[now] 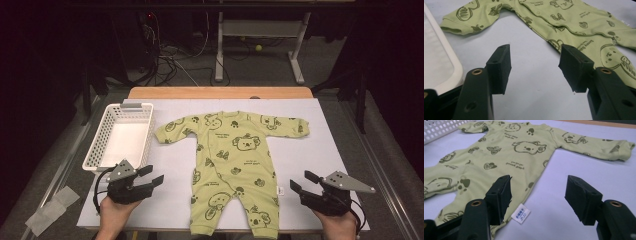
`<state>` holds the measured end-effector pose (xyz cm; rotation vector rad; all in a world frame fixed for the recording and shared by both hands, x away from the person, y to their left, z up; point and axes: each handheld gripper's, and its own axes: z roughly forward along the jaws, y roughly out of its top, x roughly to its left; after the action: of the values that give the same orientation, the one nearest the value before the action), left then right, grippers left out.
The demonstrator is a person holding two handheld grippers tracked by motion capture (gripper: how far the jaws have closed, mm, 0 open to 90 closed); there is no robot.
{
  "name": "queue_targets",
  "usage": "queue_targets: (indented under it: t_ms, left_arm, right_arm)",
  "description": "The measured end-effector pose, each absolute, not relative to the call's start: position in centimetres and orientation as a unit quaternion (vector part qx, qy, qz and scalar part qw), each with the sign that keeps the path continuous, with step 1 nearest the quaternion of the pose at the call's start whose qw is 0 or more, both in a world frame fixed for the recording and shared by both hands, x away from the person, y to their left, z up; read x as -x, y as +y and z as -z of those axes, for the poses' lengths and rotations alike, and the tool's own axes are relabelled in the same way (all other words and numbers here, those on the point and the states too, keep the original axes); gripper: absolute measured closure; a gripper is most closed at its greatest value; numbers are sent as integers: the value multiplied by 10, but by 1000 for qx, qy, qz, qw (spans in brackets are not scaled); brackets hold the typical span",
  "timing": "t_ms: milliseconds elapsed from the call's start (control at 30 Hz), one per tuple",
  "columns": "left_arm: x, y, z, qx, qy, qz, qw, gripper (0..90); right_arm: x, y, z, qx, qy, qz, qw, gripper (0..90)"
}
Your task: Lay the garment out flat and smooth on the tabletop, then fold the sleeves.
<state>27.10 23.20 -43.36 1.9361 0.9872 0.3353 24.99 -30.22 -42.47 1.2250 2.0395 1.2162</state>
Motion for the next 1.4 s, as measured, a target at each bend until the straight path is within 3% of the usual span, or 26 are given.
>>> queue_targets:
  t_ms: [633, 1400]
  left_arm:
    - [-263, 238, 444, -783, 407, -145, 448, 403]
    - [-261, 227, 440, -787, 396, -156, 446, 403]
  right_arm:
    - [-231, -333, 447, -468, 710, -464, 248, 318]
    - [-234, -330, 450, -458, 719, -463, 241, 325]
